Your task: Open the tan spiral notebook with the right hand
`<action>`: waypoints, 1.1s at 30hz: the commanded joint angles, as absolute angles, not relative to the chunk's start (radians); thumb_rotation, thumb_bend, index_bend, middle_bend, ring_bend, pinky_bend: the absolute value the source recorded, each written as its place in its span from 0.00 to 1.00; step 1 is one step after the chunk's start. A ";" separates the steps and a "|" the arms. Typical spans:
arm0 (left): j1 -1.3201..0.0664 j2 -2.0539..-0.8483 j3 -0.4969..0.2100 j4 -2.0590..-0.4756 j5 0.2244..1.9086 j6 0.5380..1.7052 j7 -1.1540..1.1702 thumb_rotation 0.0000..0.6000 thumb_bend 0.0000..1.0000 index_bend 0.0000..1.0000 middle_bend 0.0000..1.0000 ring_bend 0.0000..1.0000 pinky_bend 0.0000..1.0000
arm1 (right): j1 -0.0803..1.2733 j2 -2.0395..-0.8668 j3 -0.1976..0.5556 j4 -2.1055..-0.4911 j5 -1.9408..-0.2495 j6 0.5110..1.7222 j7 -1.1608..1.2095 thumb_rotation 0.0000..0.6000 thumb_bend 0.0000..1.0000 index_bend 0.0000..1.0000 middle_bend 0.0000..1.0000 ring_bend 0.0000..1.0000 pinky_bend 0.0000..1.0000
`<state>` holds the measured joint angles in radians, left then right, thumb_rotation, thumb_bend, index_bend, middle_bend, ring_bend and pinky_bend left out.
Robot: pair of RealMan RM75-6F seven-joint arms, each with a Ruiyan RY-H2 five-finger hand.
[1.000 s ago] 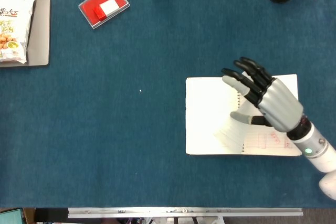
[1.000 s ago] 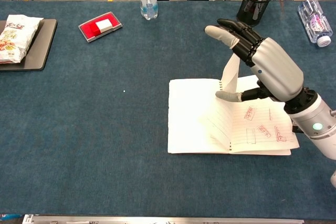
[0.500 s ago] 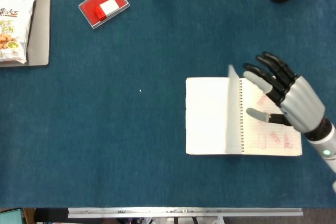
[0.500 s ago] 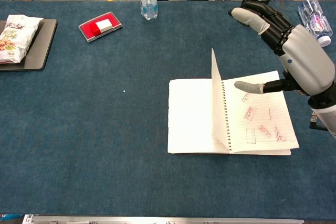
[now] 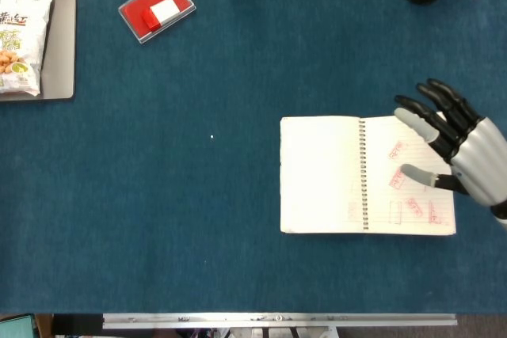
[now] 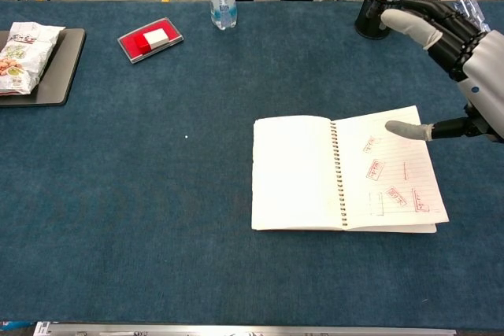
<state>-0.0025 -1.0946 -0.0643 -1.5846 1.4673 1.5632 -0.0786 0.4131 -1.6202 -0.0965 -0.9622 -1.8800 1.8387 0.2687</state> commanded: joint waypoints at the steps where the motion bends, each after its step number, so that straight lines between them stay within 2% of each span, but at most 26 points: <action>1: -0.003 -1.095 -0.064 -1.585 1.467 1.563 -0.078 1.00 0.25 0.49 0.24 0.10 0.26 | 0.400 -1.565 -0.116 -1.013 -1.881 1.793 0.209 1.00 0.06 0.01 0.13 0.03 0.10; 13: -0.004 -1.094 -0.064 -1.586 1.467 1.560 -0.080 1.00 0.25 0.49 0.24 0.10 0.26 | 0.385 -1.418 -0.169 -1.165 -1.872 1.611 0.063 1.00 0.03 0.01 0.13 0.03 0.10; 33: -0.002 -1.089 -0.063 -1.590 1.467 1.561 -0.088 1.00 0.25 0.49 0.24 0.10 0.26 | 0.404 -1.381 -0.249 -1.191 -1.921 1.421 0.085 1.00 0.03 0.01 0.12 0.03 0.10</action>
<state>-0.0019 -1.0887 -0.0629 -1.5897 1.4668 1.5615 -0.0880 0.4006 -1.3893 -0.2442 -1.1845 -1.9225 1.4332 0.0892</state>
